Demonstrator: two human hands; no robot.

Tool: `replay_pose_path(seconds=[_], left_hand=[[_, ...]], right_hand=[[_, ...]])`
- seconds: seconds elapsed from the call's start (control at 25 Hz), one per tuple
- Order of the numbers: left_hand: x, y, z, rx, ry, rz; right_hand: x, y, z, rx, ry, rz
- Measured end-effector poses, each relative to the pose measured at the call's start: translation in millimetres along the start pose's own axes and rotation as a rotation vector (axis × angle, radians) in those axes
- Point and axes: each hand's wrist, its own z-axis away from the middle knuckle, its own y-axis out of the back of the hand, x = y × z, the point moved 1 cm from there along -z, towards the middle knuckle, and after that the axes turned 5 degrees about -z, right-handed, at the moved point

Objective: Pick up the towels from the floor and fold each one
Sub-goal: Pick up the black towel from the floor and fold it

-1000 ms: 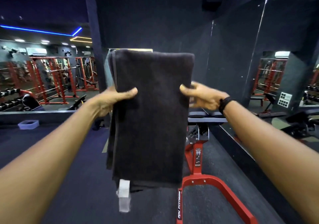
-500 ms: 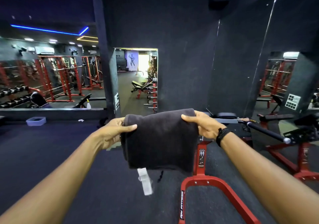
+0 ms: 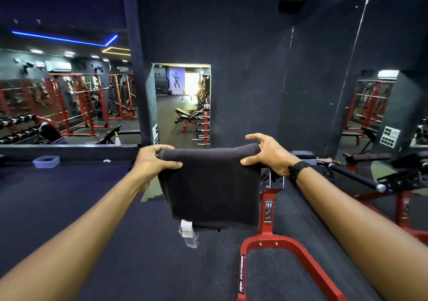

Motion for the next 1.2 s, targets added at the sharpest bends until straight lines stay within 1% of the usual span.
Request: replay_pose_path(seconds=[0.04, 0.08, 0.12, 0.16, 0.2, 0.24, 0.28, 0.32, 0.36, 0.4, 0.48, 0.52, 0.56, 0.64, 0.68, 0.8, 0.96, 1.08, 1.2], left_hand=[[3.8, 5.1, -2.2, 0.037, -0.041, -0.108], [7.6, 10.9, -7.4, 0.06, -0.077, -0.307], [10.6, 15.7, -12.8, 0.043, -0.094, -0.562], [10.8, 18.0, -13.9, 0.006, -0.117, -0.707], [12.4, 17.8, -13.7, -0.031, -0.146, -0.711], [14.7, 16.5, -9.8, -0.066, -0.184, -0.583], [17.7, 15.5, -4.3, -0.092, -0.18, -0.388], [19.3, 14.8, -2.5, -0.121, -0.157, -0.217], [16.0, 14.2, 0.6, -0.156, -0.111, -0.086], [9.3, 12.5, 2.6, -0.161, -0.071, -0.013], [1.5, 3.5, 5.0, -0.111, -0.002, 0.073], [-3.0, 0.3, 4.3, -0.086, 0.036, 0.116], [-8.3, -1.8, 2.8, -0.061, 0.068, 0.151], [-20.1, -3.3, 1.4, -0.023, 0.097, 0.149], [-25.5, -2.8, 0.6, -0.019, 0.105, 0.12], [-45.1, -2.2, -1.0, -0.03, 0.16, 0.055], [-79.3, -6.2, -7.8, -0.018, 0.24, 0.012], [-120.1, -6.7, -12.8, -0.061, 0.304, -0.123], [-172.2, -12.5, -7.9, -0.175, 0.402, -0.317]], right_hand=[[-4.2, 0.7, 2.3, 0.022, 0.033, -0.039], [-8.3, 0.9, 4.1, 0.011, 0.05, -0.054], [-7.9, 1.6, 4.4, -0.03, 0.066, -0.046], [-3.2, 1.2, 6.8, -0.065, 0.07, 0.016], [-0.9, 0.1, 9.0, -0.086, 0.082, 0.056], [-0.1, -0.3, 9.8, -0.065, 0.094, 0.051], [0.4, 1.1, 9.0, -0.043, 0.096, 0.002], [-0.1, 1.7, 9.5, -0.026, 0.091, -0.069], [0.6, -1.2, 13.1, -0.045, 0.084, -0.126], [4.1, -5.0, 16.1, -0.056, 0.073, -0.158], [14.6, -15.4, 21.2, -0.016, 0.063, -0.263], [25.8, -21.3, 20.4, 0.001, 0.038, -0.326], [35.0, -28.8, 21.6, -0.003, -0.007, -0.339], [50.1, -43.0, 28.5, -0.033, -0.066, -0.263], [53.3, -46.9, 29.6, -0.018, -0.07, -0.24], [51.0, -51.5, 26.0, 0.06, -0.033, -0.219], [55.6, -61.4, 14.7, 0.076, -0.013, -0.134], [77.0, -75.2, 9.3, 0.042, -0.04, -0.082], [118.5, -95.5, 3.6, -0.006, -0.111, 0.0]])
